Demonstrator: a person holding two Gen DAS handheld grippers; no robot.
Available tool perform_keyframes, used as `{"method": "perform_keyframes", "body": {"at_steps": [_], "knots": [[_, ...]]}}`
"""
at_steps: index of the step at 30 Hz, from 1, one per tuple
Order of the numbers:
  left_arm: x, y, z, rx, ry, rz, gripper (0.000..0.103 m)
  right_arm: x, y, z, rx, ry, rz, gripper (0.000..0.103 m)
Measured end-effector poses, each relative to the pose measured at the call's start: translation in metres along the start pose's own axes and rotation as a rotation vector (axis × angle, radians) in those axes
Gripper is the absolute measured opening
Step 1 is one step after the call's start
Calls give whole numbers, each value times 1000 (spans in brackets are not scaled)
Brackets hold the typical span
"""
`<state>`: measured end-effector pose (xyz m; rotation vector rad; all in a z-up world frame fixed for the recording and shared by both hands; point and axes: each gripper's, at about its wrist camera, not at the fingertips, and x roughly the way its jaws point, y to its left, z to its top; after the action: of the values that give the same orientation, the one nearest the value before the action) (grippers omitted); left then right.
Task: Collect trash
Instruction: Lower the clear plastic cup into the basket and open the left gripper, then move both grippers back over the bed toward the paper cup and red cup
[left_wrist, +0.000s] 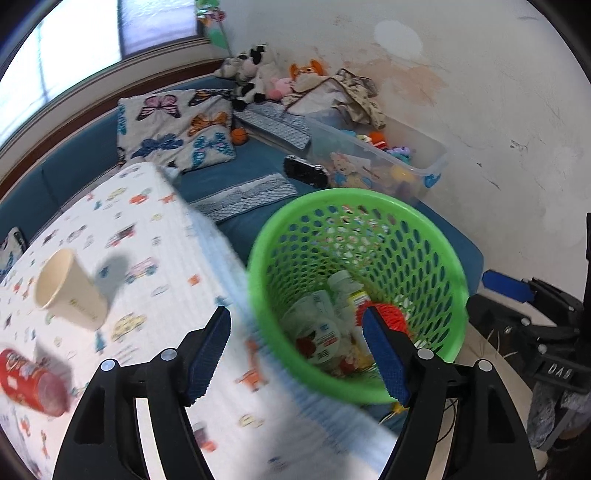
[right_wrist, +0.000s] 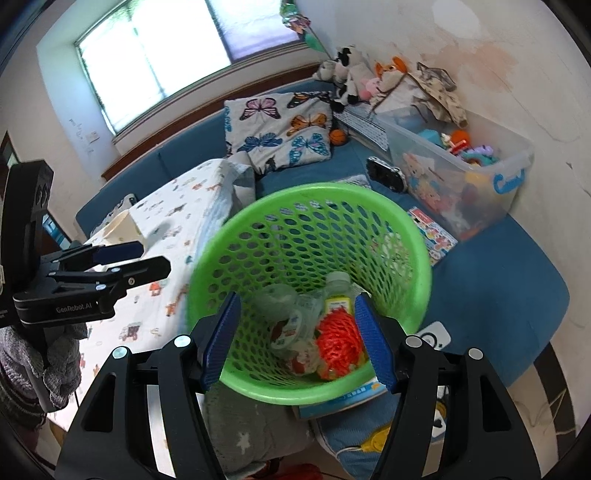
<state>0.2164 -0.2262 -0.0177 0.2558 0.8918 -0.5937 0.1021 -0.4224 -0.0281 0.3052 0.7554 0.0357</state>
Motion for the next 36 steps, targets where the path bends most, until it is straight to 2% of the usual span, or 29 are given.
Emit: {"method": "perform_keyframes", "body": {"at_steps": [8,19,22,27,36], "knots": [[-32,61,-25,-97,-8,84,73,4,43,17,-72,-2,67,67],[-75,149,-63,-264,-12,229,74,25,134,47,-237,1,177,70],[-88,171,-70,-316,-20,260,77,34,158,56,-279,9,204,70],[-108,202,-80,-385,-37,313,78,52,199,65,-355,23,245,72],[-123,244,-101,-510,-41,360,83,98,257,70,-479,54,286,80]]}}
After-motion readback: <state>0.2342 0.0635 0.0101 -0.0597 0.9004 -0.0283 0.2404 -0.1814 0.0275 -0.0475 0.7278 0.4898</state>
